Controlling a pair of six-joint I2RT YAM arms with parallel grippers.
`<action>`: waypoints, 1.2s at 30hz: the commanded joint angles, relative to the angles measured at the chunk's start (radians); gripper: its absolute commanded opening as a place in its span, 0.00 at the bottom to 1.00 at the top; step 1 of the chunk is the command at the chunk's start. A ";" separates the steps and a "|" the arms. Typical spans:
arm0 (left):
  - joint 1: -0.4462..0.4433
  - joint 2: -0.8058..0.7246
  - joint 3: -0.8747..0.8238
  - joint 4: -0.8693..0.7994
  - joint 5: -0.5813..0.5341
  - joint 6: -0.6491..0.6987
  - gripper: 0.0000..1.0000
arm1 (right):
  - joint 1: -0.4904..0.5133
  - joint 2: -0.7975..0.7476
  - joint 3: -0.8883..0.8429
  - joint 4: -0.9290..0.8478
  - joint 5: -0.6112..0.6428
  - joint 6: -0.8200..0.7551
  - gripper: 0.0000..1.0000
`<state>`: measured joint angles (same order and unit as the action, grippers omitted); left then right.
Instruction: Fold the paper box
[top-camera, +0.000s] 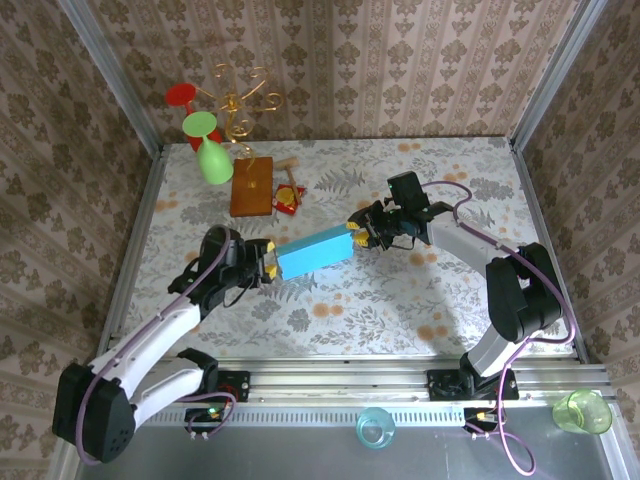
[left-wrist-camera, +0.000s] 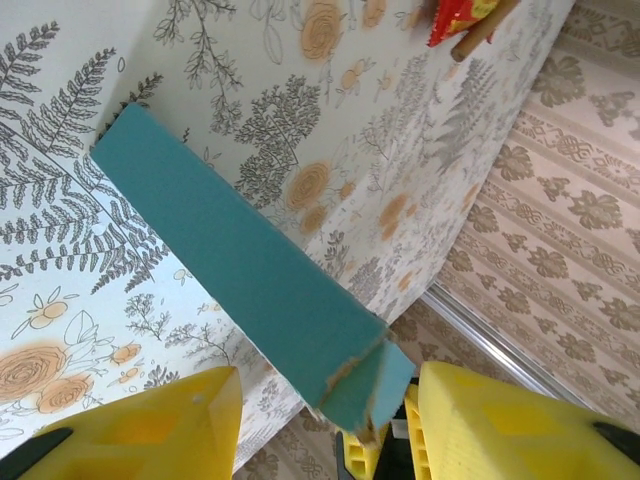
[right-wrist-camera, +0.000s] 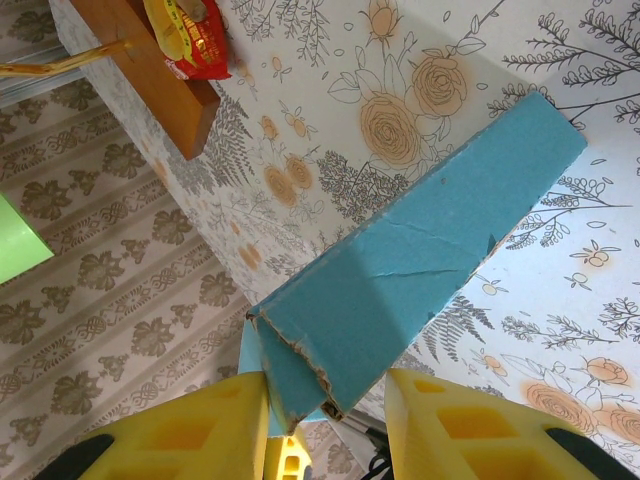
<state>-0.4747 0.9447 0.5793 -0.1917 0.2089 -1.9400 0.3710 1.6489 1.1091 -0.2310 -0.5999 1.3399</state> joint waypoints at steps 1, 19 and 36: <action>0.011 -0.034 0.034 -0.063 0.043 0.064 0.47 | -0.003 0.008 -0.006 -0.010 0.000 0.012 0.35; 0.012 0.037 0.003 0.052 0.086 0.056 0.28 | -0.003 0.005 -0.022 0.004 -0.001 0.021 0.34; 0.011 0.002 -0.057 0.085 0.050 0.097 0.24 | -0.004 0.018 -0.049 0.021 0.003 0.023 0.33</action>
<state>-0.4679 0.9634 0.5430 -0.1158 0.2760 -1.8748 0.3710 1.6497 1.0859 -0.1879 -0.6014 1.3472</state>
